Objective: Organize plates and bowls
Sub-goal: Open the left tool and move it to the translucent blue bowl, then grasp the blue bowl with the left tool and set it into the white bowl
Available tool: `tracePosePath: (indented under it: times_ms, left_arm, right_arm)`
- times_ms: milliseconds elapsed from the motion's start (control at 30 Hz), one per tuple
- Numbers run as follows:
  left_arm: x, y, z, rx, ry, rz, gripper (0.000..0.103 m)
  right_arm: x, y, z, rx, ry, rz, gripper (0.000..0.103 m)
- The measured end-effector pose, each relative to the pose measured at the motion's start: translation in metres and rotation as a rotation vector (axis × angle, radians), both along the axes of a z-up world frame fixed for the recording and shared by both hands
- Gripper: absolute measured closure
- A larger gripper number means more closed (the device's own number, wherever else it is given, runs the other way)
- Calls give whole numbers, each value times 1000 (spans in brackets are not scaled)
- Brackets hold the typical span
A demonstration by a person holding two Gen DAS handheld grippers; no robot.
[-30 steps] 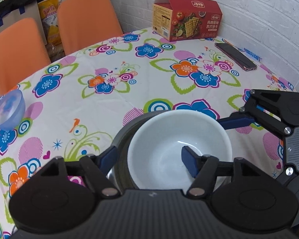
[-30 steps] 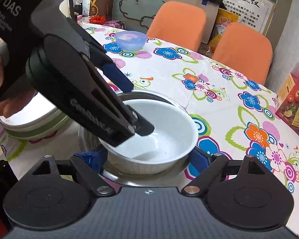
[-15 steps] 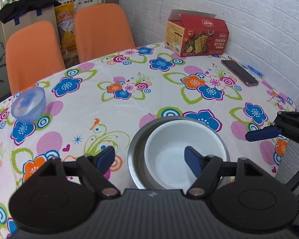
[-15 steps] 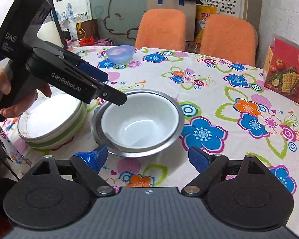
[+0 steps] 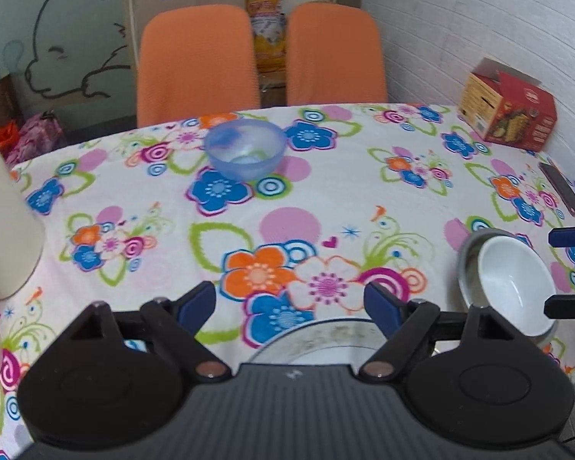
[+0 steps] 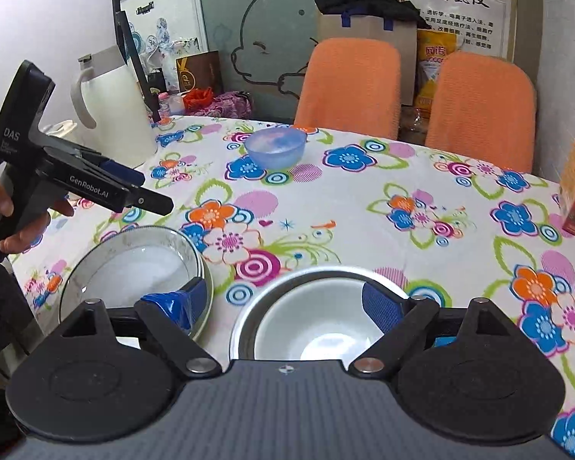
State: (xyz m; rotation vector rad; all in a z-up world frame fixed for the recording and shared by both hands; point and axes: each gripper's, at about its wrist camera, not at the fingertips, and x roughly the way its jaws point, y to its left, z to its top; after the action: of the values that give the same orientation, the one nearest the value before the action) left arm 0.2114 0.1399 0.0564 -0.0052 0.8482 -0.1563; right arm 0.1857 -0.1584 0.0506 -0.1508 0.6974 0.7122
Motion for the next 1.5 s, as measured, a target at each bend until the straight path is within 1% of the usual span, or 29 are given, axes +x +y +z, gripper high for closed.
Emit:
tracePosePath:
  times_ms: [167, 267, 400, 467, 567, 733, 867, 1000, 1167, 1267, 1300, 1367, 1400, 1433, 1467, 1500]
  left_arm:
    - [24, 41, 2, -6, -9, 74, 21]
    - [49, 56, 2, -5, -11, 98, 21]
    - [96, 66, 4, -15, -22, 107, 21]
    - [122, 68, 5, -32, -31, 107, 21]
    - [163, 68, 1, -47, -23, 100, 21]
    - [213, 61, -25, -54, 31, 71, 21]
    - [236, 53, -45, -58, 61, 53, 21]
    - [245, 51, -58, -72, 67, 48, 21]
    - [251, 48, -61, -63, 53, 35, 21]
    - [258, 46, -66, -70, 69, 36, 21]
    - [259, 45, -68, -70, 75, 36, 22]
    - [260, 45, -72, -75, 79, 35, 27]
    - [259, 46, -72, -78, 69, 34, 37]
    - [259, 46, -72, -79, 65, 31, 50]
    - [258, 46, -71, -70, 59, 32, 55]
    - [257, 46, -71, -65, 57, 27, 66]
  right_arm:
    - [42, 44, 13, -2, -10, 24, 28]
    - [71, 75, 15, -44, -41, 42, 28]
    - [113, 121, 5, -132, -49, 98, 28]
    - [133, 144, -5, -194, -43, 127, 28]
    - [157, 168, -22, -252, -21, 145, 28]
    - [186, 185, -47, -273, 19, 147, 28]
    - [200, 192, -59, -256, 45, 149, 28]
    - [205, 196, -63, -243, 46, 157, 28]
    - [211, 200, -66, -228, 49, 148, 28]
    - [216, 204, -71, -225, 62, 133, 28]
    - [216, 204, -71, -207, 66, 132, 28]
    - [218, 204, -72, -191, 65, 125, 28]
    - [217, 205, -72, -188, 57, 122, 28]
    - [216, 205, -72, -184, 47, 123, 30]
    - [215, 205, -72, -178, 37, 128, 30]
    - [213, 205, -71, -168, 17, 126, 31]
